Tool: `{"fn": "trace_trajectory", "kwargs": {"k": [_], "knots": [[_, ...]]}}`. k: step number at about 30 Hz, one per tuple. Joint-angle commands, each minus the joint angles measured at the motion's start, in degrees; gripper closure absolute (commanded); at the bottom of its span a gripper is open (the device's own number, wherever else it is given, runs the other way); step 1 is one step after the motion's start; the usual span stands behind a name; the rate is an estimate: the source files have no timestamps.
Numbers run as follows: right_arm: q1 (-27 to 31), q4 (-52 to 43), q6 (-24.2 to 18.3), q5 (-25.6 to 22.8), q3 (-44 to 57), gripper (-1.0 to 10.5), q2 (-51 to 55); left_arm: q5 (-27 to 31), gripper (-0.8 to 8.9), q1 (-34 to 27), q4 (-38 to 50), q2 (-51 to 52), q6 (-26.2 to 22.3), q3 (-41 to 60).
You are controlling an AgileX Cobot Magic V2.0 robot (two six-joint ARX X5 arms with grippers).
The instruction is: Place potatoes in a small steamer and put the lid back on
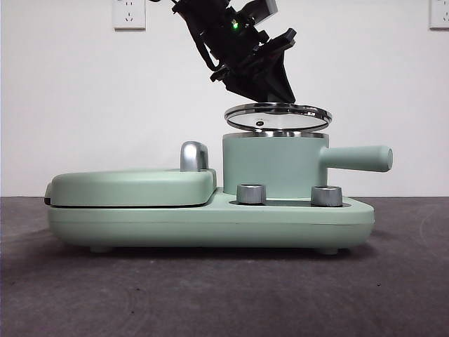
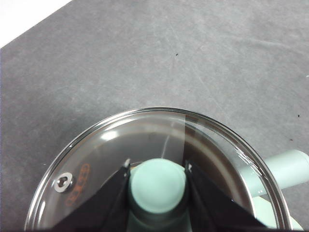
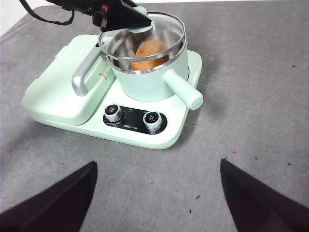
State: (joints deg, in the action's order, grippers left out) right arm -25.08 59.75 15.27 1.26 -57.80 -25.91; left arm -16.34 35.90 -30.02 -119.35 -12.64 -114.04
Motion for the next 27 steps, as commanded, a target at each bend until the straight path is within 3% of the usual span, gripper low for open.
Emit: {"fn": "trace_trajectory", "kwargs": {"k": [1,10,27], "knots": [[-0.33,-0.57,0.48,-0.24,-0.22,5.4,-0.11,-0.22,7.99,0.00,1.77,-1.16,-0.09,-1.60],[-0.33,-0.57,0.44,-0.28,-0.22,5.4,-0.11,-0.70,7.99,-0.68,1.75,-1.36,1.60,-1.60],[-0.33,-0.55,0.44,-0.26,-0.22,5.4,-0.11,1.09,7.99,0.55,0.24,-3.63,-0.15,-1.60]]}}
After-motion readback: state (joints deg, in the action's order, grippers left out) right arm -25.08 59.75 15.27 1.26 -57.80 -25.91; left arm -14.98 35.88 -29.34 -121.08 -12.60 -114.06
